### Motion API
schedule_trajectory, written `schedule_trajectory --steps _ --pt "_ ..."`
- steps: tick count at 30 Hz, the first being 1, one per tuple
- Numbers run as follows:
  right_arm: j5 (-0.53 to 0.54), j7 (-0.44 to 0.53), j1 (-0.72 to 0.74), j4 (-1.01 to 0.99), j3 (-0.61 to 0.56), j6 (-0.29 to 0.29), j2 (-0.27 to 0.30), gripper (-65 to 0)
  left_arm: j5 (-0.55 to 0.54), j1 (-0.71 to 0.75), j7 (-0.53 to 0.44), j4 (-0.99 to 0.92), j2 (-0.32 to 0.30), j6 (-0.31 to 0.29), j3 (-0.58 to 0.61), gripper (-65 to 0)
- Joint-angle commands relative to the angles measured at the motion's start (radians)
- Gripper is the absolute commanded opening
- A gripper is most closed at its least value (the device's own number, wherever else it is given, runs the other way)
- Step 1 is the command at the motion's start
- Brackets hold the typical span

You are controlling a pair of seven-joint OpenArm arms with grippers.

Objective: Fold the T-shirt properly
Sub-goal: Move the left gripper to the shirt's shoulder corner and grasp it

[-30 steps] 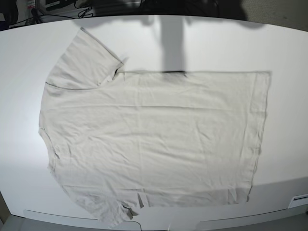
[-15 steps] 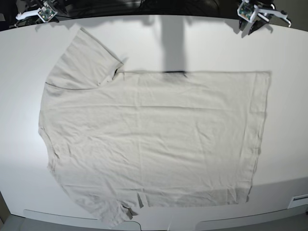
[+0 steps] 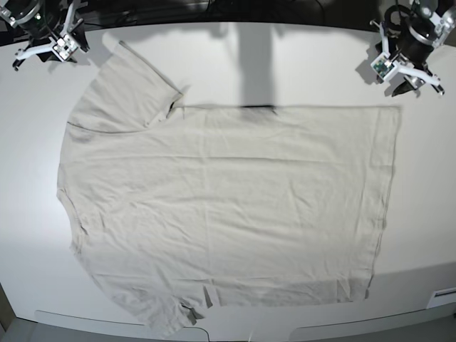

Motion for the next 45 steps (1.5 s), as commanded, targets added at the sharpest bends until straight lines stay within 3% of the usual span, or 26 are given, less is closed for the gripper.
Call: schedule_trajectory --steps 1,4,9,21,24,28,32,36,41,45 --pt "0.002 0.010 -0.011 0.013 0.007 -0.006 0.009 -47.2 -0.002 -0.016 -0.016 -0.011 -0.029 0.011 0.008 -41.8" --pt "0.012 -0.008 -0.011 0.013 0.007 -0.025 0.008 -47.2 -0.002 -0.069 -0.020 -0.080 -0.087 0.008 0.073 -41.8" --pt "0.058 -0.084 -0.011 0.013 0.007 -0.111 0.009 -47.2 0.029 -0.143 -0.031 -0.143 -0.136 0.008 0.185 -41.8" --pt "0.061 -0.138 -0.011 0.013 0.007 -0.119 0.009 -47.3 0.042 -0.289 -0.027 -0.314 -0.168 0.008 0.243 -42.1" --pt "0.061 -0.137 -0.011 0.013 0.007 -0.118 0.009 -47.3 0.042 -0.286 -0.027 -0.320 -0.180 -0.009 0.243 -47.4" --pt "0.057 -0.109 -0.011 0.013 0.007 -0.118 0.009 -47.3 0.042 -0.286 -0.038 -0.320 -0.179 -0.048 0.243 -65.0" --pt "0.052 -0.087 -0.011 0.013 0.007 -0.118 0.010 -47.3 0.043 -0.286 -0.039 -0.320 -0.179 -0.121 0.243 -65.0" --pt "-0.040 -0.049 -0.011 0.013 0.007 -0.105 0.010 -46.8 0.042 -0.286 -0.038 -0.320 -0.176 -0.126 0.243 -65.0" --pt "-0.160 -0.043 -0.011 0.013 0.007 -0.057 0.050 -28.3 0.042 -0.286 -0.037 -0.320 -0.138 -0.126 0.243 -65.0" --pt "-0.166 -0.043 -0.011 0.013 0.007 -0.058 0.119 -24.7 0.042 -0.286 -0.026 -0.320 -0.089 -0.126 0.243 -65.0"
